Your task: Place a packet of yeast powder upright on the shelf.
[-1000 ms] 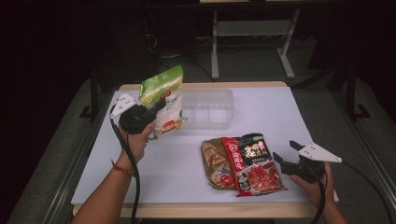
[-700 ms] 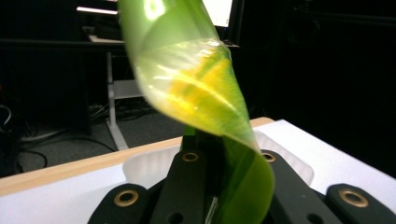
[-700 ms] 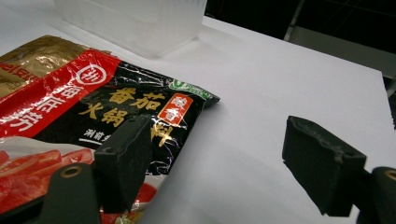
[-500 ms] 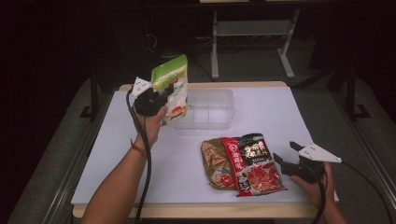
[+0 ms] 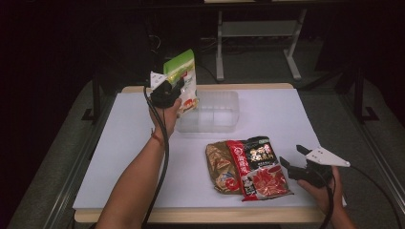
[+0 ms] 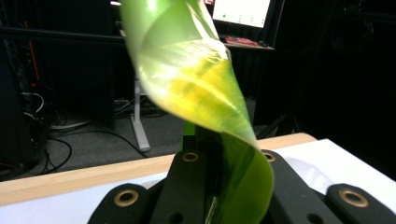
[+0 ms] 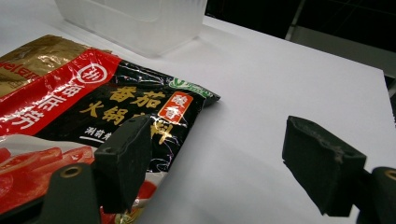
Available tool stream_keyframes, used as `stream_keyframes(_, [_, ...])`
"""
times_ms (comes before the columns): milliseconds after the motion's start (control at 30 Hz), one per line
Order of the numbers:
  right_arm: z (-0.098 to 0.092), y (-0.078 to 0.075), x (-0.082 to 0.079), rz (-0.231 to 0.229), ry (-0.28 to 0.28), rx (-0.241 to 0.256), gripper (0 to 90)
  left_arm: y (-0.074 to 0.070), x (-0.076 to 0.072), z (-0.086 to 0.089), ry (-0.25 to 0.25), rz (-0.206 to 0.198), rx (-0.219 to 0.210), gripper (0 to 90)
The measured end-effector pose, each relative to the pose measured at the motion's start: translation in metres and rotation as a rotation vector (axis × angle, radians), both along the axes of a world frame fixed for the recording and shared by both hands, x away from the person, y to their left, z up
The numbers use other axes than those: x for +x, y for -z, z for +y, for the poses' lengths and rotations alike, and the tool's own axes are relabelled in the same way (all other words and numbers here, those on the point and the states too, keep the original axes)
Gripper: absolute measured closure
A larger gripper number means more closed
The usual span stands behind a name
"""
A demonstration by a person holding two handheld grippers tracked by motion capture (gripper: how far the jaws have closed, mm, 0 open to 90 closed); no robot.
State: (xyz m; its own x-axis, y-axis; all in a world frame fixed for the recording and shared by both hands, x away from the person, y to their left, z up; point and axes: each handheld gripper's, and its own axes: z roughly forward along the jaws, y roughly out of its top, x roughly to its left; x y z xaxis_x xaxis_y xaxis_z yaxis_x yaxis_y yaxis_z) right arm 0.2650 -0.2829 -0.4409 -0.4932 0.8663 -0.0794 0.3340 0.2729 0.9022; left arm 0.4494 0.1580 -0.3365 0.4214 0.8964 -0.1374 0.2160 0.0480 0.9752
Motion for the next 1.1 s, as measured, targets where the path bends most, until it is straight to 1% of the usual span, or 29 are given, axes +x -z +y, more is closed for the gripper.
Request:
stream_keyframes(67, [0.0, 0.0, 0.0, 0.002, 0.001, 0.0, 23.4, 0.002, 0.005, 0.0, -0.018, 0.006, -0.015, 87.3])
stream_keyframes(100, [0.0, 0.0, 0.0, 0.002, -0.001, -0.001, 23.4, 0.004, 0.007, 0.0, -0.022, 0.003, -0.021, 87.3])
stream_keyframes(133, [0.0, 0.0, 0.0, 0.001, -0.002, -0.002, 23.4, 0.006, 0.008, 0.0, -0.025, 0.005, -0.036, 87.3])
stream_keyframes(233, [0.0, 0.001, 0.0, 0.004, 0.0, -0.003, 23.4, 0.014, 0.013, -0.001, -0.035, 0.01, -0.062, 87.3])
stream_keyframes(333, [0.0, 0.001, 0.001, 0.006, 0.001, -0.004, 23.4, 0.024, 0.017, -0.001, -0.042, 0.011, -0.099, 87.3])
stream_keyframes(433, [0.0, 0.002, 0.001, 0.01, 0.0, -0.006, 23.4, 0.034, 0.019, -0.002, -0.043, 0.011, -0.117, 87.3])
stream_keyframes(533, [0.001, 0.003, 0.001, 0.013, -0.004, -0.007, 23.4, 0.042, 0.019, -0.004, -0.033, -0.001, -0.098, 87.2])
stream_keyframes(567, [0.001, 0.003, 0.001, 0.013, -0.004, -0.007, 23.4, 0.044, 0.02, -0.004, -0.033, 0.001, -0.091, 87.2])
stream_keyframes(633, [0.001, 0.003, 0.001, 0.015, -0.006, -0.009, 23.4, 0.049, 0.02, -0.004, -0.025, 0.01, -0.101, 87.2])
stream_keyframes(800, [0.002, 0.003, 0.001, 0.012, -0.009, -0.012, 23.4, 0.063, 0.018, -0.003, -0.023, 0.025, -0.089, 87.2])
stream_keyframes(833, [0.002, 0.003, 0.001, 0.013, -0.009, -0.013, 23.4, 0.066, 0.018, -0.003, -0.018, 0.03, -0.082, 87.2])
stream_keyframes(867, [0.002, 0.003, 0.001, 0.013, -0.01, -0.013, 23.4, 0.069, 0.017, -0.003, -0.016, 0.026, -0.072, 87.1])
stream_keyframes(900, [0.002, 0.003, 0.001, 0.013, -0.011, -0.014, 23.4, 0.07, 0.016, -0.002, -0.016, 0.015, -0.07, 87.1])
stream_keyframes(967, [0.002, 0.004, 0.001, 0.014, -0.011, -0.014, 23.4, 0.071, 0.015, -0.001, -0.013, 0.012, -0.064, 87.0])
stream_keyframes(1100, [0.002, 0.004, 0.001, 0.02, -0.012, -0.018, 23.4, 0.071, 0.012, 0.001, 0.002, 0.003, -0.019, 86.9])
